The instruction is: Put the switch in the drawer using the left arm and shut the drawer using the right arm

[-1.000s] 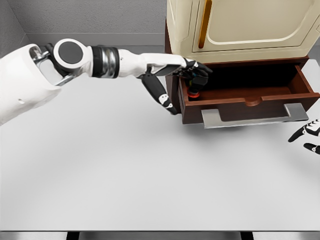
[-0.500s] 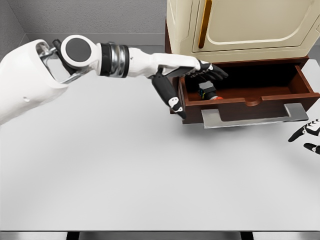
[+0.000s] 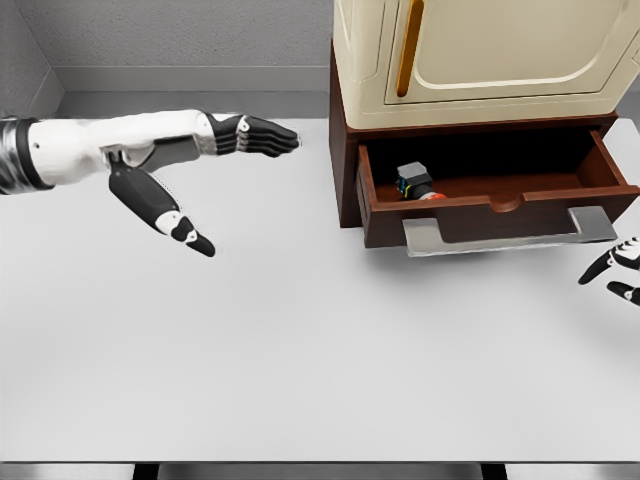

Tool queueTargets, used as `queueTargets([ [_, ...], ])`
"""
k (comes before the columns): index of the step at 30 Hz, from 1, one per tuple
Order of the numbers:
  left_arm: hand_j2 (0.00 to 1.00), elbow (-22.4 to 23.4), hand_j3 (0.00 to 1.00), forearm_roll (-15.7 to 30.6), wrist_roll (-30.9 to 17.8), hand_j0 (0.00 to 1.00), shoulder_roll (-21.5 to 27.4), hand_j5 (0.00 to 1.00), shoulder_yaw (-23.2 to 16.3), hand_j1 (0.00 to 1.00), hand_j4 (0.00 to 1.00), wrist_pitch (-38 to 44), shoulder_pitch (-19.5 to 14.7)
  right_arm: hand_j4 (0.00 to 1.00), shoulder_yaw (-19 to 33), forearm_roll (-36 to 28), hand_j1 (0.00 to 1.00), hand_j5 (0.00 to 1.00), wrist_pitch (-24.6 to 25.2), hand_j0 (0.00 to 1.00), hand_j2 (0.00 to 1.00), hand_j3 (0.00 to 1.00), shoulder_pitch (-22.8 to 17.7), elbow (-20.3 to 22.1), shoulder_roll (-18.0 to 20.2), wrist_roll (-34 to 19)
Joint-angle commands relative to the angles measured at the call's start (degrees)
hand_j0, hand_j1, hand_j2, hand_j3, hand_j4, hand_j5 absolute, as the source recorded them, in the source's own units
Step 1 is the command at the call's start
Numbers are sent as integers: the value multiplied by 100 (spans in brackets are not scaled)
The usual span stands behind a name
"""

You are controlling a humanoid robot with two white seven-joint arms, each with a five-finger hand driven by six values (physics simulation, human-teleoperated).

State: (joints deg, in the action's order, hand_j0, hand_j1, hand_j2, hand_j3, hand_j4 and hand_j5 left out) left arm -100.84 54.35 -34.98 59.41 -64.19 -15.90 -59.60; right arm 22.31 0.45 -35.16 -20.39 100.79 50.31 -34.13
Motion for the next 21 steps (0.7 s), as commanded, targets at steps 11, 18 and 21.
queueTargets([
  [11,100,-15,100,-662,-2,100,-685,100,3237,100,100,1617,1468,52,-86,-160,52,52,16,52,52,52,97,-7,-22,3],
  [18,100,-15,100,-1251,-2,100,-966,100,3237,100,100,1626,1714,51,-86,-169,51,51,16,51,51,51,255,-7,-13,3],
  [21,100,-15,100,-1251,-2,100,-975,100,3237,100,100,1617,1776,47,-86,-169,47,47,16,47,47,47,308,-7,-4,3],
])
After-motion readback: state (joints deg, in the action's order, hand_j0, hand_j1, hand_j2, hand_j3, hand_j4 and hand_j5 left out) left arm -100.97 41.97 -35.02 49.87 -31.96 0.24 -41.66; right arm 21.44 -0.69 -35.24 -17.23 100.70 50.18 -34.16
